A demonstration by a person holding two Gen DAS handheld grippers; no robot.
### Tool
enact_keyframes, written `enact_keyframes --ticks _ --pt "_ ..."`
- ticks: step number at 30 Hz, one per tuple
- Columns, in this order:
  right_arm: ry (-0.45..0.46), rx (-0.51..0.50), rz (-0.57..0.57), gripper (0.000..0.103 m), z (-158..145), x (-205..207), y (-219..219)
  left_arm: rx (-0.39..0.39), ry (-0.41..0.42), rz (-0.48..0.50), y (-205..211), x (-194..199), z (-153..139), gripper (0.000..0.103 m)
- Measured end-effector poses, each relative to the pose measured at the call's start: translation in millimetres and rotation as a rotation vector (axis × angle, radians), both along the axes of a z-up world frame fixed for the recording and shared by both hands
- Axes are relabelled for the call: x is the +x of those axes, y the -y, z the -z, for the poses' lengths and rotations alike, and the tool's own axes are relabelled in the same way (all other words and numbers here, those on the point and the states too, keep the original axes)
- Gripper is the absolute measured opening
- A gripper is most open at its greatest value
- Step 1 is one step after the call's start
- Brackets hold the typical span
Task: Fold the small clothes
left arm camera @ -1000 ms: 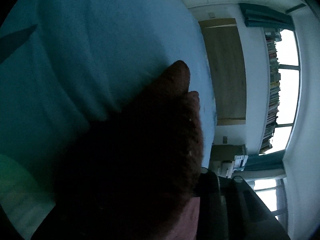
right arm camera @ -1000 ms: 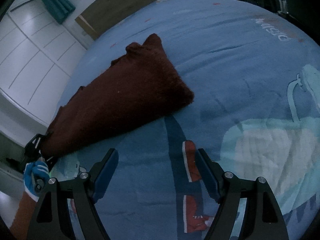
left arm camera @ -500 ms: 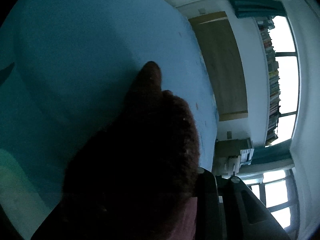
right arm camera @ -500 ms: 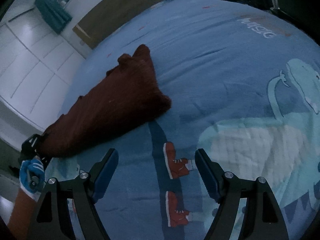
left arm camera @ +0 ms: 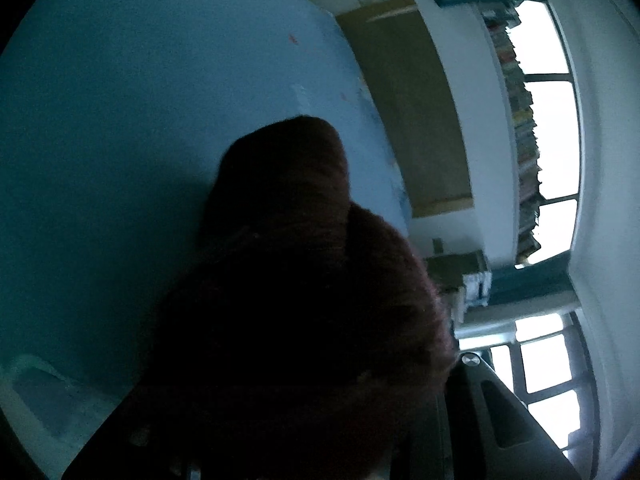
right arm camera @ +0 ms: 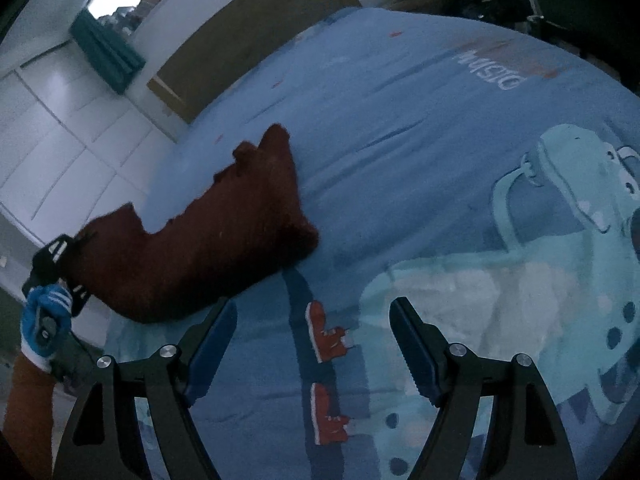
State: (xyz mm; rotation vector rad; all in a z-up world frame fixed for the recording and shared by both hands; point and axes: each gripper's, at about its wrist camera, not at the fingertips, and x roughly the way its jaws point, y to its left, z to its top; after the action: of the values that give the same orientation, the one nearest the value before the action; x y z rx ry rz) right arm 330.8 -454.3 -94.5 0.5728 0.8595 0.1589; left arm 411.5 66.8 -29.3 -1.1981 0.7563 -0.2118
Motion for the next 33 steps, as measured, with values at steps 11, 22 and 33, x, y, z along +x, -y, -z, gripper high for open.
enact_keyframes --ticks 11,22,33 --pt "0.032 0.006 0.074 0.08 -11 -17 43 0.072 0.071 0.25 140 40 -25 0.024" --pt "0.019 0.023 0.142 0.08 -1 -34 75 0.547 0.04 0.515 264 5 33 0.025" --pt "0.01 0.034 0.137 0.08 5 -30 67 0.672 0.086 0.593 295 -32 41 0.046"
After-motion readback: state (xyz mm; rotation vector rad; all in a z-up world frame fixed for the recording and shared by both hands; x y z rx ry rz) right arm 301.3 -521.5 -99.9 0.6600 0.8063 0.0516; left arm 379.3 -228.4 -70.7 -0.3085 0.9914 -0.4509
